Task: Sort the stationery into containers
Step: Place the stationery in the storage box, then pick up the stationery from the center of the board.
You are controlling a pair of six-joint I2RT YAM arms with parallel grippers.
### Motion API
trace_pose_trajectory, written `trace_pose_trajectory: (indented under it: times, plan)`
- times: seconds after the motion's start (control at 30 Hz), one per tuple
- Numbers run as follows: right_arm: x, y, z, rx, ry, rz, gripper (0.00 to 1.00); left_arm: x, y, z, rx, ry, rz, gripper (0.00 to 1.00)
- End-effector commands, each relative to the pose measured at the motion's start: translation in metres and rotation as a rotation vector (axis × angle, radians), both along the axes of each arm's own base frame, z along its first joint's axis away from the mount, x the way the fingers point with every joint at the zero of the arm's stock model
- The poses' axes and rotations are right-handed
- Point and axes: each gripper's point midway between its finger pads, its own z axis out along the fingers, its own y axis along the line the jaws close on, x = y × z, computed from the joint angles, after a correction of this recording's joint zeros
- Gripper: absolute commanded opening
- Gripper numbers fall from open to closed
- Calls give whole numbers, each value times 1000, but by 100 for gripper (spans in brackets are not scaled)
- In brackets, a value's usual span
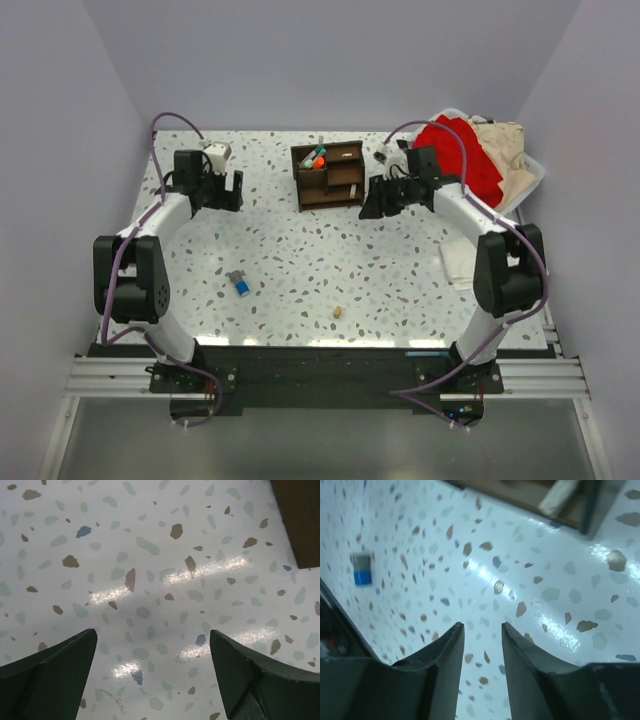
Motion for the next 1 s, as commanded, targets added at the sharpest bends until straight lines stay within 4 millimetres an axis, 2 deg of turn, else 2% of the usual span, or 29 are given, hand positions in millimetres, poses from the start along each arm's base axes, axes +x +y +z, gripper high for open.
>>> trace_pose_trajectory:
  times: [0.0,0.03,0.07,0.13,0.17,0.2,0.23,0.27,0.3,0.33,0.37,0.4,0.43,0.5,0.53,0.57,0.6,0.67,0.73,0.8,0.83,0.9,0.97]
  plan:
    - [-94,13,-4,-95,-186,626,59,6,32,13,202,-64,46,100]
    - [-107,18,-10,-140,-272,774,59,1,31,9,220,-60,26,100]
    - [-122,15,-14,-157,-287,826,60,-2,29,9,233,-67,-3,100]
    - [-132,15,-18,-181,-316,875,60,-13,17,12,207,-68,-58,100]
    - [-134,13,-18,-180,-311,852,60,-25,-4,11,133,-52,-150,100]
    - [-128,15,-17,-186,-324,824,59,-34,-26,25,101,-85,-223,100]
    - [-127,14,-16,-197,-300,786,59,-54,-44,16,84,-65,-294,100]
    - [-122,14,-12,-205,-329,752,59,-68,-63,32,112,-131,-385,100]
    - [-119,12,-11,-222,-336,714,58,-91,-107,36,128,-169,-529,100]
    - [-117,11,-9,-224,-321,652,58,-115,-124,23,146,-170,-606,100]
    - [-115,2,-16,-275,-311,598,58,-121,-139,33,176,-254,-647,100]
    - [-105,1,-6,-287,-367,540,58,-146,-170,48,162,-330,-744,100]
    - [-101,-5,-2,-287,-350,457,58,-156,-180,49,153,-342,-774,100]
    - [-84,-24,-2,-355,-370,295,59,-178,-203,38,86,-235,-816,100]
    - [-78,-35,9,-352,-357,148,63,-180,-215,49,35,-210,-822,97]
    - [-73,-46,8,-367,-351,59,66,-186,-220,35,-5,-108,-783,93]
    - [-66,-60,12,-400,-344,-38,70,-193,-230,34,-18,-80,-792,91]
    - [-61,-76,20,-376,-307,-187,76,-197,-241,37,-29,-70,-796,87]
    - [-57,-86,19,-365,-265,-274,76,-202,-249,40,-18,-62,-837,78]
    - [-54,-92,26,-346,-237,-330,76,-212,-250,22,13,57,-840,72]
    - [-51,-100,30,-313,-216,-381,76,-213,-254,25,-3,79,-831,68]
    - [-50,-109,39,-294,-233,-424,75,-222,-256,13,-18,166,-809,66]
    - [-52,-116,46,-289,-257,-452,75,-224,-257,6,-31,228,-757,64]
